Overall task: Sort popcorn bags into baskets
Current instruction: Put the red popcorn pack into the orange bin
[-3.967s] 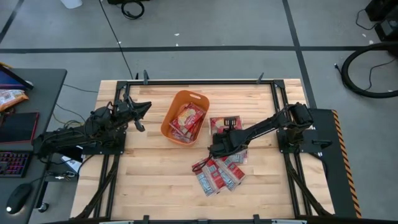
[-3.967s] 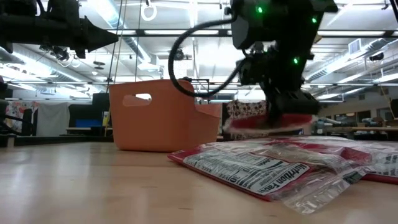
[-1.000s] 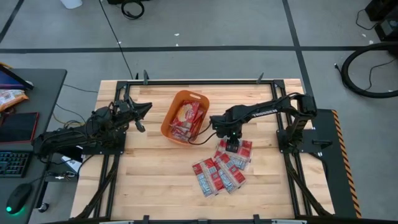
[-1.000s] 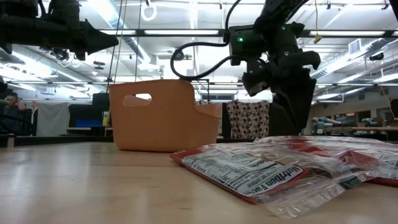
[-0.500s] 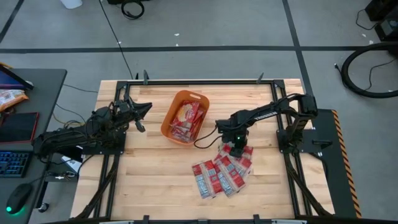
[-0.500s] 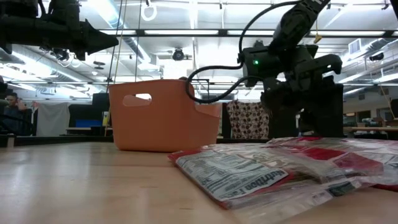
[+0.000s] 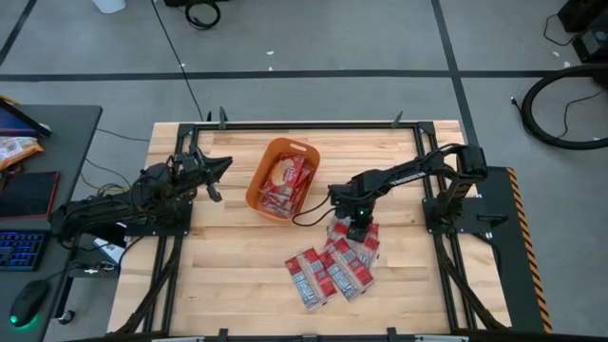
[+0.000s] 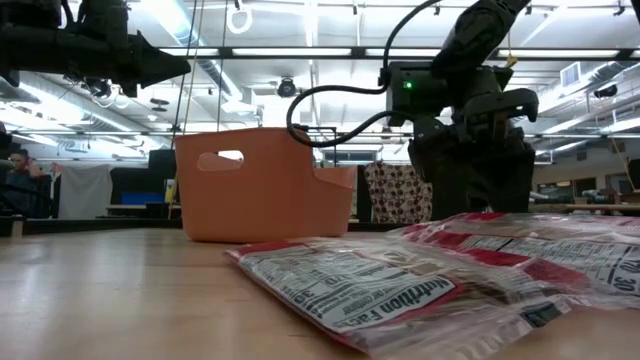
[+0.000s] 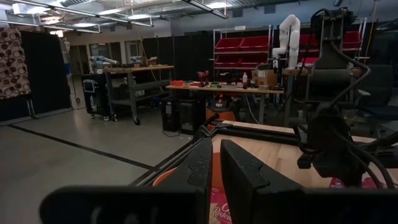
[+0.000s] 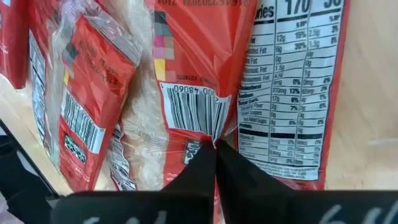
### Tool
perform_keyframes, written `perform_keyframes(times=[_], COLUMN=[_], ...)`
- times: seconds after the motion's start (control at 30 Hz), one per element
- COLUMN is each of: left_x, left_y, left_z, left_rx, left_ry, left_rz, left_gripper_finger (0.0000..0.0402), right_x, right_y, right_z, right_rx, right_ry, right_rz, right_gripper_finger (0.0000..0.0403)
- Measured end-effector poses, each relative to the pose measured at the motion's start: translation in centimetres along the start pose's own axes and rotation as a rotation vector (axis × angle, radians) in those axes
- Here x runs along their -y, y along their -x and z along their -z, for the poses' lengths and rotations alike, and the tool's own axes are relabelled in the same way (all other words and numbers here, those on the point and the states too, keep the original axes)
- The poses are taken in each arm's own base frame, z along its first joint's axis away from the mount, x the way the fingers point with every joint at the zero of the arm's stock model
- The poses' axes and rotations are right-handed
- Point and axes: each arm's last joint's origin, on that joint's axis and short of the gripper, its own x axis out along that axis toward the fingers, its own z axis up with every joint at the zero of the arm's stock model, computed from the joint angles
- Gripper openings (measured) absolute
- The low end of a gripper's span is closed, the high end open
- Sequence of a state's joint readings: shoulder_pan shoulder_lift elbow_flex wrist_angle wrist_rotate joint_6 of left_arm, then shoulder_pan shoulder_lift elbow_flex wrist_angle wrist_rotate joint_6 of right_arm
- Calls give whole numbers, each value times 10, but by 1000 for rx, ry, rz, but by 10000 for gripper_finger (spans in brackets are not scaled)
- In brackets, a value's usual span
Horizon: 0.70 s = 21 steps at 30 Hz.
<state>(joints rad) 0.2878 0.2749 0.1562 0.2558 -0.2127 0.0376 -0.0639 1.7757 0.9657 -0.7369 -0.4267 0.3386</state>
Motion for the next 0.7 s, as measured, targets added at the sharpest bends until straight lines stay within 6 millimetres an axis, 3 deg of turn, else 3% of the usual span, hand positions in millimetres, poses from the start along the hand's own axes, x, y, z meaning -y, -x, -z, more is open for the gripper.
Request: perform_keyframes(times=[0.2, 0.47, 0.7], left_x=[0, 0, 0], left_y=[0, 0, 0], left_z=[0, 0, 0], left_rx=[0, 0, 1], left_ry=[-1, -1, -1], left_rz=[0, 0, 0], left_gripper_finger=[36, 36, 36], right_x=[-2, -15, -42], right_y=[14, 71, 116], right_z=[6, 14, 15], right_rx=[4, 112, 386], right_ry=[-5, 12, 144], right_rz=[78, 368, 742], right_gripper_finger=[7, 4, 4])
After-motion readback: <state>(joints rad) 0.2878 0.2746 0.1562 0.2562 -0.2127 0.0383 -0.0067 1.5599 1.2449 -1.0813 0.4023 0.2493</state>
